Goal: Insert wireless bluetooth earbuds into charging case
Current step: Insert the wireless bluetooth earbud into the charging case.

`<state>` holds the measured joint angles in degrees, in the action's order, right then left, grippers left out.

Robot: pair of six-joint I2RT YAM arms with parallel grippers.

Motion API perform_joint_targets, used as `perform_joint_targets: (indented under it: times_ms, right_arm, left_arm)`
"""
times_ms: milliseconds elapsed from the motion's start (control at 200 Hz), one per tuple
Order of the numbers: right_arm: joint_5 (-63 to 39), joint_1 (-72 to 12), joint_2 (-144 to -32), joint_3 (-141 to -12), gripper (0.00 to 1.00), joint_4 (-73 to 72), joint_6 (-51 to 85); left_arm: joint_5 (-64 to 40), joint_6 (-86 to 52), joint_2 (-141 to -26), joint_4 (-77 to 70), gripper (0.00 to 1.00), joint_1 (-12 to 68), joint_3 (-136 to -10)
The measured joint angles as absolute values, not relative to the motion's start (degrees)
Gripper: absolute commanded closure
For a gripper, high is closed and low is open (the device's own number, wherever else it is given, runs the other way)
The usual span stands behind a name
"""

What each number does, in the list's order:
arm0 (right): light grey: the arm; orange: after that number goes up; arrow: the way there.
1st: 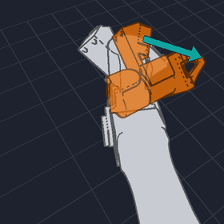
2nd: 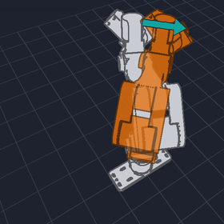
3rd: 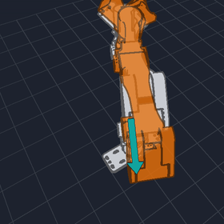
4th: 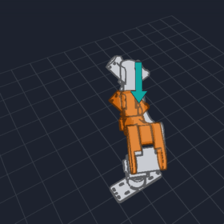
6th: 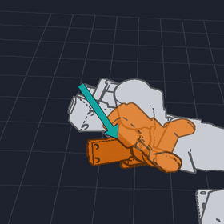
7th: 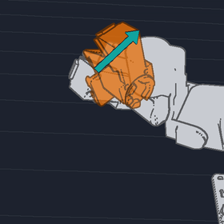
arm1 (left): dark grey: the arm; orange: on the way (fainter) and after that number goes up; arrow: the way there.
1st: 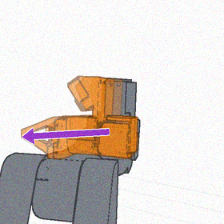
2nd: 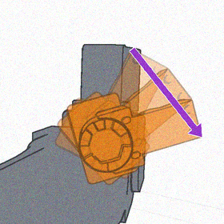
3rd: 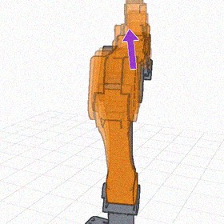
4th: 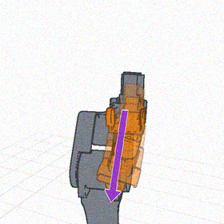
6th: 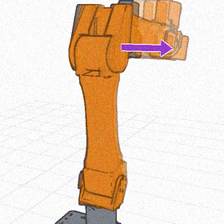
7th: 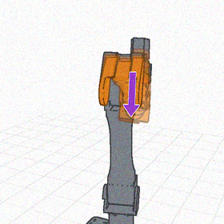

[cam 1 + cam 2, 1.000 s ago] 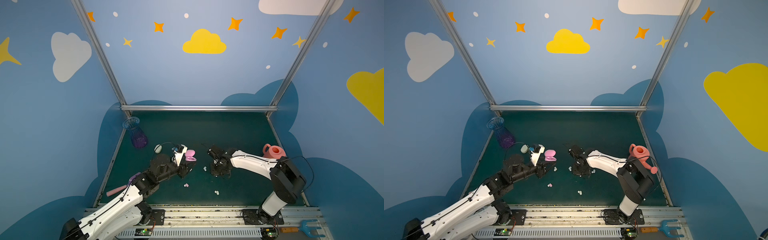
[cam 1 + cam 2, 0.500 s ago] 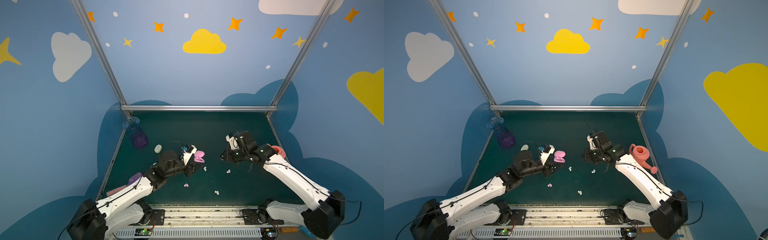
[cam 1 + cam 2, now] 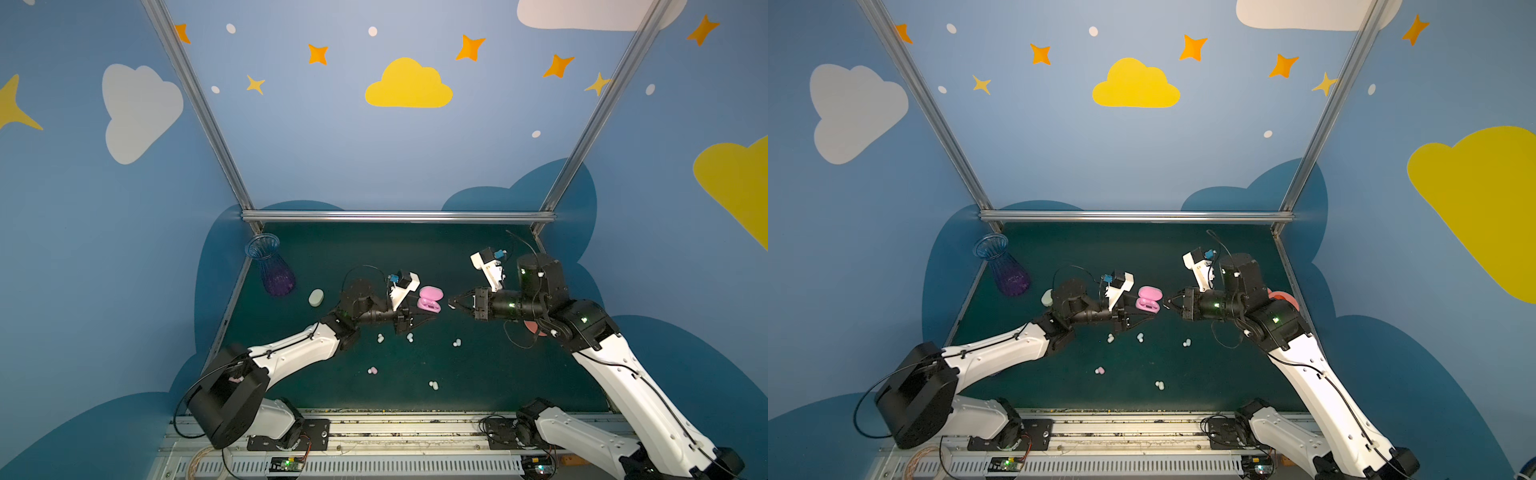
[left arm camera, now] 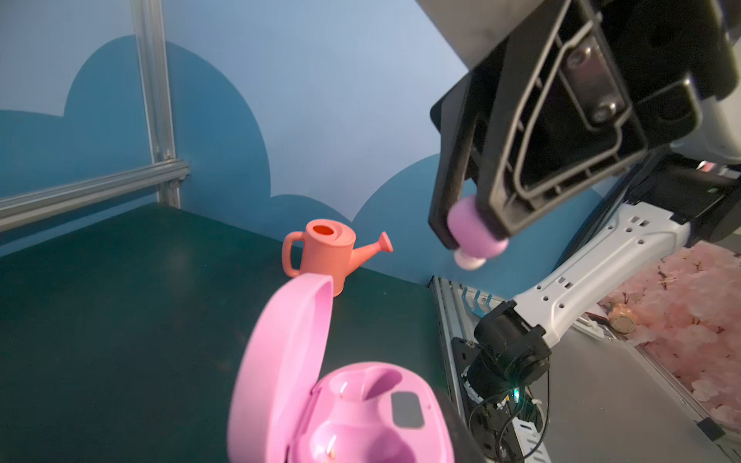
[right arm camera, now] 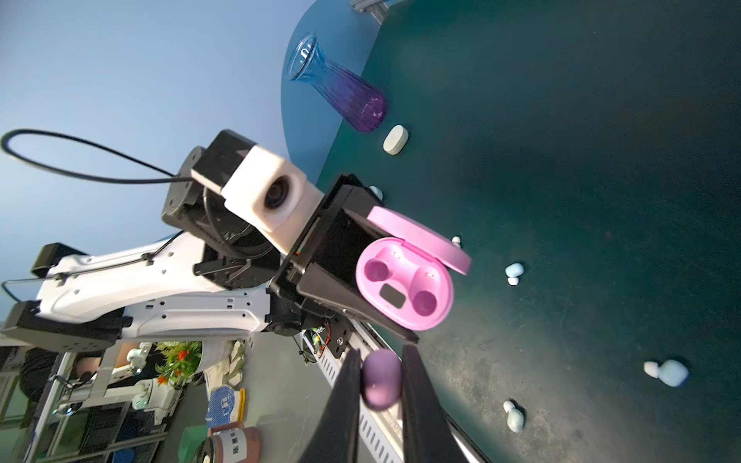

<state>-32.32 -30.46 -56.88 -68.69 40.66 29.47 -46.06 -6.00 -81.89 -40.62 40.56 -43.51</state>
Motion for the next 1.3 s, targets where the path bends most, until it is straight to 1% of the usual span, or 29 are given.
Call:
perform_joint_targets:
  times_ms: [210, 395, 1036, 1297]
  right_arm:
    - [-35.9, -30.5, -56.9, -68.4, 0.84, 39.7, 29.6]
    - [-37.8, -30.5, -57.5, -68.1, 0.85, 39.0, 29.6]
    - [-40.5, -30.4, -58.0, -67.9, 0.85, 39.4, 28.0]
    - [-40.6, -30.2, -57.9, -67.5, 0.85, 40.6, 26.5]
  left_arm:
    - [-51.1, -8.9, -84.9, -45.5, 0.96, 41.3, -44.9]
    - [-52.5, -9.0, -84.9, -47.3, 0.96, 42.6, -44.9]
    - [-48.3, 0.9, -82.9, -48.2, 0.96, 44.1, -43.4]
    - [-48.7, 1.1, -82.9, -51.7, 0.96, 44.2, -42.0]
